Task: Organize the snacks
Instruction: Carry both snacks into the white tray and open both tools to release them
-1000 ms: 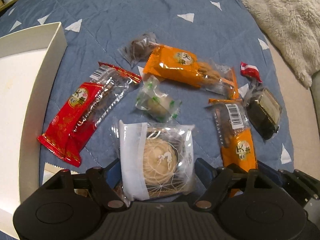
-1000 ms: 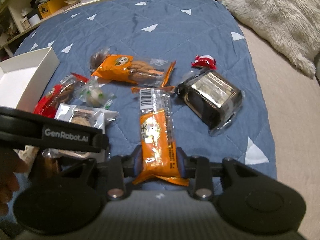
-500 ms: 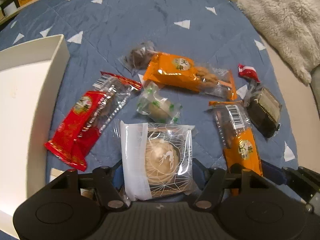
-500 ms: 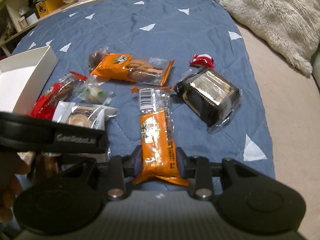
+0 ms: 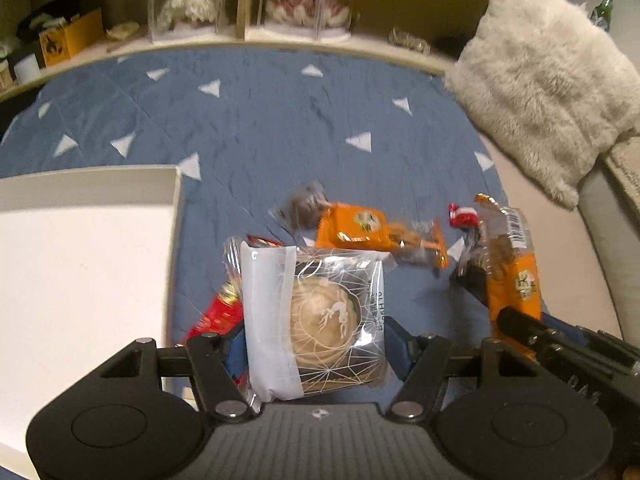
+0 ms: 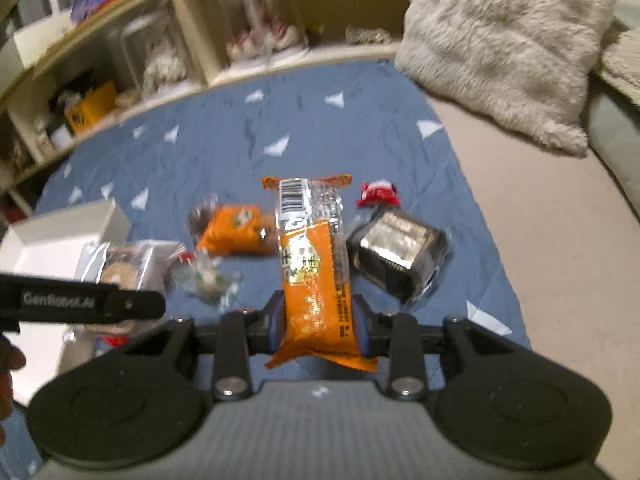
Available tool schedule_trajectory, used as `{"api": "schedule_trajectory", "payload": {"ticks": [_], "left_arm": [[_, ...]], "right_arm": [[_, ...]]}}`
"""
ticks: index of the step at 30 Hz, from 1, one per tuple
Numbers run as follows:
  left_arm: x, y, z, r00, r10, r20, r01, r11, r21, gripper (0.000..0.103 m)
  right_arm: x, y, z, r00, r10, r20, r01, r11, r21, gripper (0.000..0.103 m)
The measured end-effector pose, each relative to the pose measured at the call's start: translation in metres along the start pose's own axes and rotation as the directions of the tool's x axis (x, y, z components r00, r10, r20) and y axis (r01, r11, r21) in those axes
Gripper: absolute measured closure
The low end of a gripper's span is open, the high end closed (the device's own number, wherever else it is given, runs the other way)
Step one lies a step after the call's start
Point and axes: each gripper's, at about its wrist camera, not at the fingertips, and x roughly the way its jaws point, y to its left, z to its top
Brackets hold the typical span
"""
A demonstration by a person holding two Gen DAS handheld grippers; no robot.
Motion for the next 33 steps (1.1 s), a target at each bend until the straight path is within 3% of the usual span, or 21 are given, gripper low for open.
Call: {"api": "schedule_trajectory", "payload": {"ticks": [18, 33], "left_arm": [[-0.076, 0.094, -0.002, 0.991, 0.009, 0.135, -0.006, 1.0, -0.021, 0.037], [-0.094, 0.193, -0.024, 0.991, 0.101, 0.092, -0.093, 0.992, -0.084, 0.036]], "right_arm": [[-0.049, 0.054, 0.004, 0.986, 0.064, 0.152, -0.074, 0.995, 0.064, 0.063], [-0.031, 0.153, -0.017, 0.98, 0.175, 0.092, -0.175, 0.985, -0.01, 0.063]]}}
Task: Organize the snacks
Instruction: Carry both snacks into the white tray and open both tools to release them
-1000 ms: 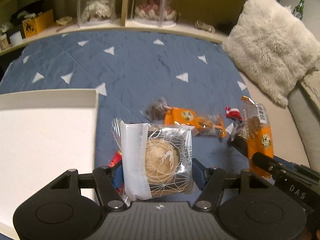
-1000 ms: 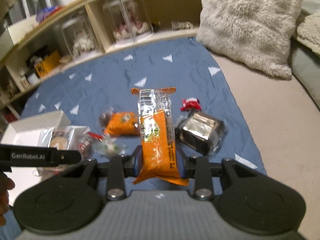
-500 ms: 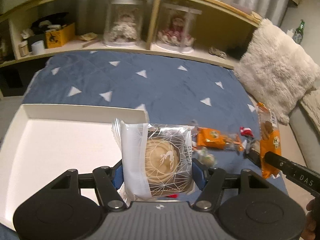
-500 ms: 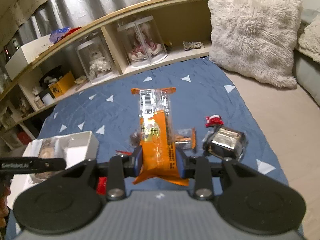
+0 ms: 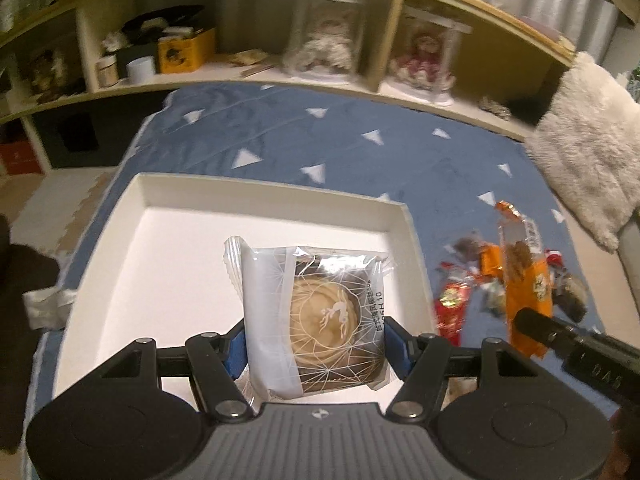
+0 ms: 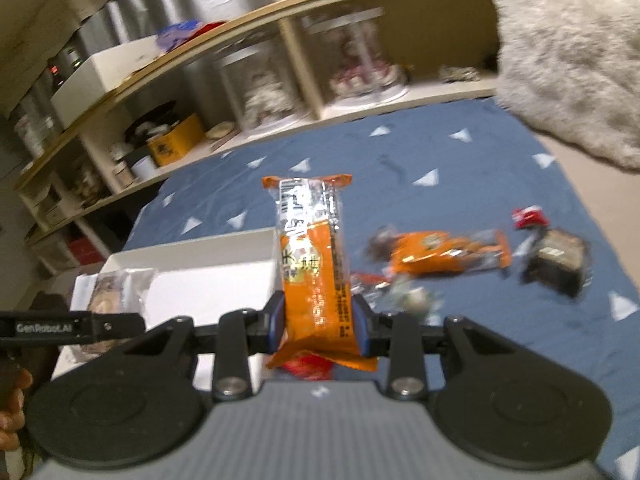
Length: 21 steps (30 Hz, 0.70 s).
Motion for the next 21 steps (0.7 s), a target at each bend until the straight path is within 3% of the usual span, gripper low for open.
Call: {"api": "schedule_trajectory", "payload": {"ticks": [8, 16, 21], "left_arm": [[0.007, 0.035, -0.013, 0.997, 0.049, -0.061, -0.051, 0.998, -0.04, 0.036], [0.034, 0.046, -0.026, 0.982, 0.043, -0.182, -0.05, 0.998, -0.034, 0.036], [0.038, 0.046, -0.027, 0.982, 0.045, -0.181, -0.049, 0.999, -0.017, 0.036]], "right_arm": [[0.031, 0.038, -0.025, 0.986, 0.103, -0.13, -0.101, 0.995, 0.023, 0.063], [0.053, 0.057, -0.031, 0.965, 0.101, -0.244, -0.099, 0.995, 0.019, 0.062], [0.057, 0.056, -0.029, 0.956, 0.119, -0.268, -0.104, 0.992, 0.069, 0.062]]}}
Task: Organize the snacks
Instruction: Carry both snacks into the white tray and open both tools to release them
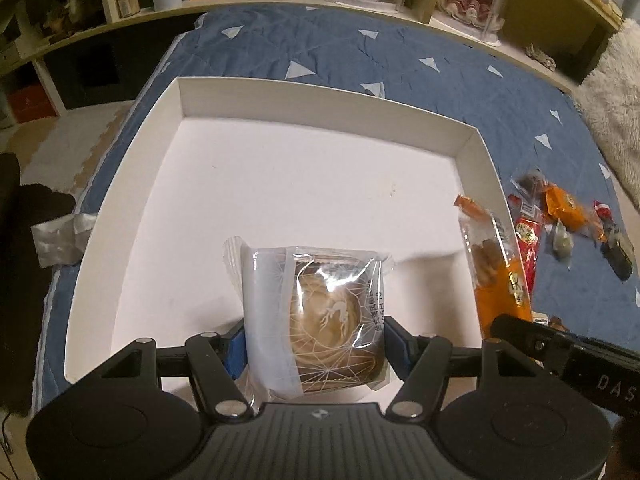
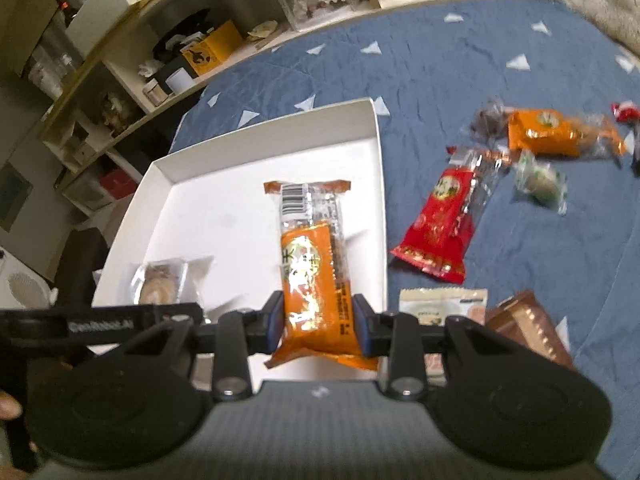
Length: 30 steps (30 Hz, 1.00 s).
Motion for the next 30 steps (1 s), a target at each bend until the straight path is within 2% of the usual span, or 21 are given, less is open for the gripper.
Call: {"api": "schedule_trajectory", "payload": {"ticks": [4, 10, 13, 16, 20, 22, 25, 30], "left_arm": [[0.005, -0.002, -0.001, 1.0, -0.018, -0.02, 0.019, 1.0, 0.01, 0.036], [0.013, -0.006, 0.0, 0.998, -0.051, -0.042, 0.051, 0.999, 0.01, 0.036], [0.017, -0.009, -0.002, 0.996, -0.066, -0.06, 0.067, 0.998, 0.016, 0.036], [0.019, -0.011, -0.003, 0.995, -0.069, -0.075, 0.07, 0.997, 0.019, 0.036], [0.022, -0.012, -0.005, 0.993, -0.063, -0.095, 0.065, 0.998, 0.018, 0.035], [0.023, -0.011, -0.005, 0.993, -0.058, -0.1, 0.059, 0.998, 0.015, 0.033], [0.022, -0.008, -0.005, 0.994, -0.048, -0.095, 0.048, 0.999, -0.005, 0.024], [0.016, -0.005, -0.004, 0.997, -0.022, -0.076, 0.021, 1.0, -0.018, 0.021]], "right_arm": [[0.008, -0.003, 0.0, 0.999, 0.025, -0.027, -0.023, 0.997, 0.067, 0.062], [0.011, 0.003, -0.005, 1.0, -0.005, -0.025, 0.007, 0.997, 0.073, 0.061], [0.012, 0.004, -0.006, 0.999, -0.002, -0.045, 0.006, 0.995, 0.097, 0.057], [0.012, 0.004, -0.004, 0.998, -0.009, -0.059, 0.015, 0.995, 0.103, 0.047], [0.007, 0.003, -0.003, 0.998, -0.001, -0.06, 0.007, 0.994, 0.105, 0.046], [0.001, 0.0, -0.004, 0.998, 0.0, -0.06, 0.006, 0.995, 0.096, 0.046], [-0.001, -0.002, -0.005, 0.998, -0.004, -0.059, 0.009, 0.997, 0.076, 0.046], [-0.003, 0.0, -0.006, 0.998, -0.027, -0.049, 0.028, 1.0, 0.014, 0.046]]}}
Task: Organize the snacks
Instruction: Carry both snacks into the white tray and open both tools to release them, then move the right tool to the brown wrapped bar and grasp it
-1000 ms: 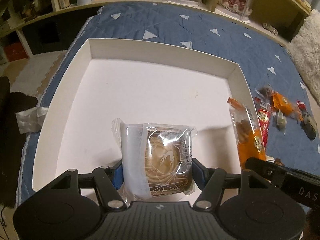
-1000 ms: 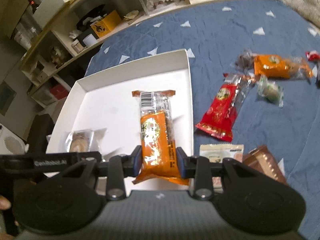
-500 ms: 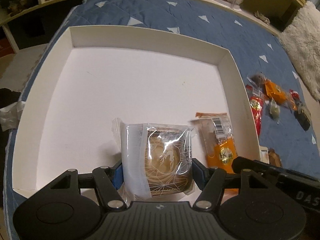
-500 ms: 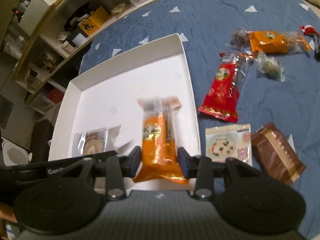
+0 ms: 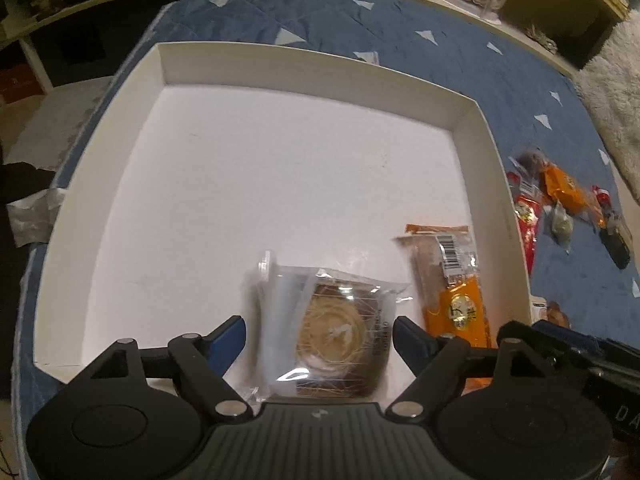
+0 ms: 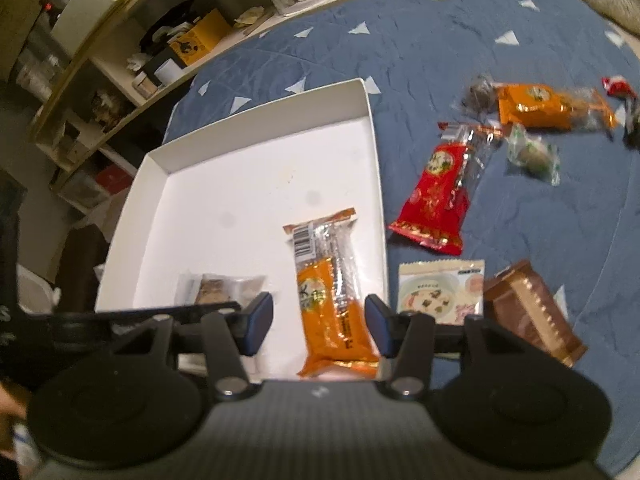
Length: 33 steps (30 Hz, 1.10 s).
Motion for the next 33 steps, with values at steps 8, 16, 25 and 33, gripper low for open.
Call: {"api": "schedule_trajectory", "payload": {"ticks": [8, 16, 25, 33], "left_arm": [[-0.01, 0.002, -0.004, 1.0, 0.001, 0.011, -0.001, 1.0, 0.021, 0.002], [-0.024, 0.004, -0.008, 0.999, 0.035, 0.032, -0.035, 0.999, 0.016, 0.0], [-0.042, -0.01, -0.019, 0.997, 0.053, 0.055, -0.056, 0.997, 0.055, 0.0], [-0.062, -0.023, -0.027, 0.993, 0.055, 0.106, -0.061, 0.996, 0.058, 0.0]], "right_arm": [[-0.003, 0.005, -0.002, 1.0, -0.028, 0.002, 0.028, 0.997, -0.072, 0.038], [-0.017, 0.008, -0.005, 0.998, -0.048, 0.028, 0.051, 0.99, -0.128, 0.027], [-0.034, 0.002, -0.01, 0.996, -0.072, 0.056, 0.08, 0.983, -0.162, 0.001], [-0.052, -0.007, -0.013, 0.993, -0.093, 0.067, 0.105, 0.973, -0.206, 0.001]]}}
